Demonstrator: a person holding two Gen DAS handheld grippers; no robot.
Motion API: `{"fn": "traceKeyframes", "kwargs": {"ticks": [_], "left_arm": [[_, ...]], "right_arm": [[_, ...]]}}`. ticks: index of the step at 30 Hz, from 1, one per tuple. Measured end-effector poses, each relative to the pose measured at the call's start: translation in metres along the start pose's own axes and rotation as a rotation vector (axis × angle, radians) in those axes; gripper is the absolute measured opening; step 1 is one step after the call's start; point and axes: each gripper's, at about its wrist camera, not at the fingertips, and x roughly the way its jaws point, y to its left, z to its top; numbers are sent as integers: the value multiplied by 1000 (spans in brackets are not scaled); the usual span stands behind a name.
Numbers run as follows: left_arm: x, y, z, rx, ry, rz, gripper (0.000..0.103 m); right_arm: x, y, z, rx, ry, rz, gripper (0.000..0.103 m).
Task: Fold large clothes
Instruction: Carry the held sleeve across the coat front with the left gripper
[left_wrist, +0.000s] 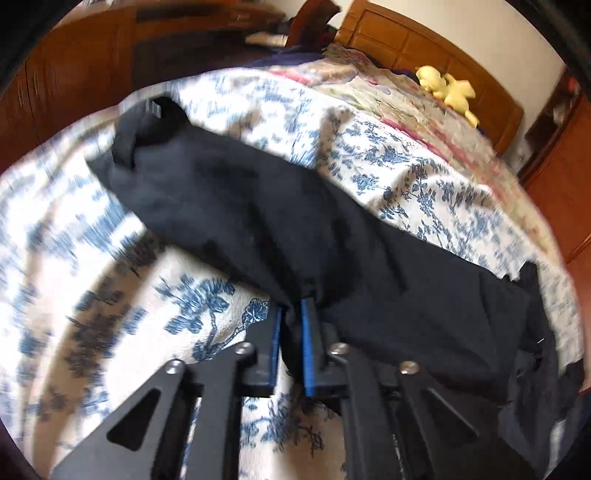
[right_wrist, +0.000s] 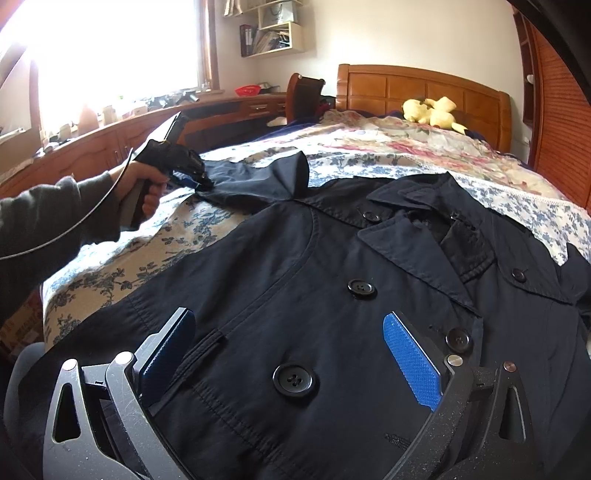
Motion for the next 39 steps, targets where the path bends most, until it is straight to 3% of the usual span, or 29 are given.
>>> {"fn": "traceKeyframes", "kwargs": {"ticks": [4,7,13,17,26,34,39], "left_arm": [[-44,-40,3,76,-79,-39,1],[-82,-82,-3,187,-119,-69,0],[-150,-147,-33,366,-164,-162,1],[-168,-170,-68,476,-164,-133,2],[-174,-159,-134,542,-140,-148,12],[-183,-125,-176,576,-153,-145,31],[-180,-96,-179,544,-139,-152,47]], "right_arm": [[-3,-3,0,9,4,10,103],[-14,-10,1,32,-1,8,103],[-37,-34,-4,65,-7,-45,103],[-44,-46,-2,94,-3,-60,103],[-43,-55,-2,121,8,-65,103],[-39,-52,-6,104,20,-72,103],[-35,-51,-8,101,33,-74,103]]}}
